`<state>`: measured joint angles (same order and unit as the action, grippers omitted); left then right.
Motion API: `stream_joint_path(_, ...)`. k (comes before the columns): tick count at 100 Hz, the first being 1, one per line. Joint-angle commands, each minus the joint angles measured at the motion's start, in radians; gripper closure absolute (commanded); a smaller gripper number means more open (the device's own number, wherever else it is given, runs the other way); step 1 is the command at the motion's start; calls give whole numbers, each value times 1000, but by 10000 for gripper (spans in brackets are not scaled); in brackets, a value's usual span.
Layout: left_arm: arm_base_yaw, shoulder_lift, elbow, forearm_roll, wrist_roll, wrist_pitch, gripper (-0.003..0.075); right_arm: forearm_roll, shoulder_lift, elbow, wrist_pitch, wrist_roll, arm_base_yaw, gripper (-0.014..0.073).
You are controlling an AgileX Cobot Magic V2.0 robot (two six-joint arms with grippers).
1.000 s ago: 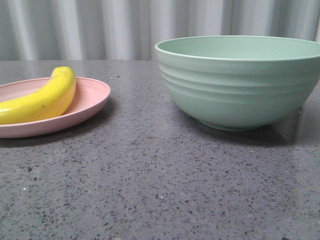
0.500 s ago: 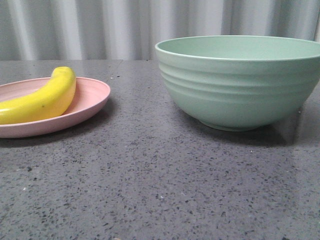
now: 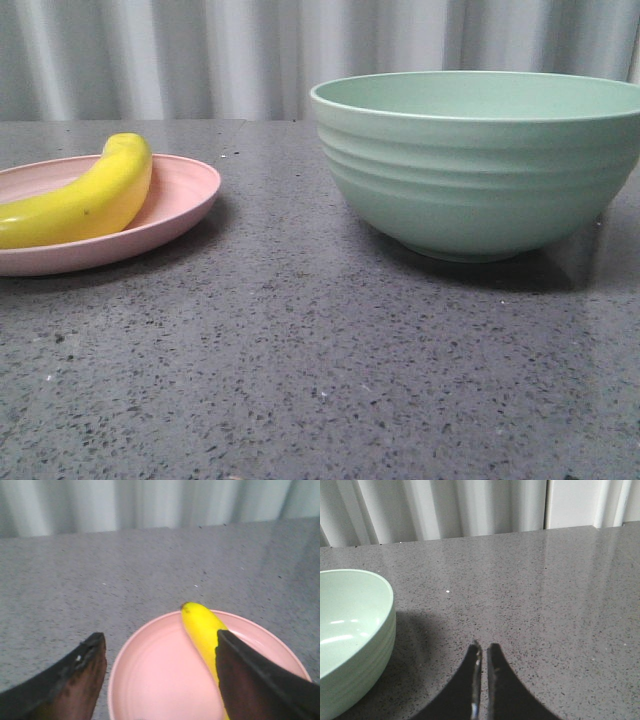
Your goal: Transfer banana from pink plate to green bowl
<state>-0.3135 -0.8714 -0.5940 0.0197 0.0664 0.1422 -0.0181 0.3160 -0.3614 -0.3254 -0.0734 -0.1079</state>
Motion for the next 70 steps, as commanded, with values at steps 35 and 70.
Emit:
stream_joint_path(35,-190,-284,-183,101,7,188,293,4,18,-37,71,10,-3,657)
stream_joint_path(70,-190,-418,-288,93,-2,395,293,9,18,-37,71,10,-3,657)
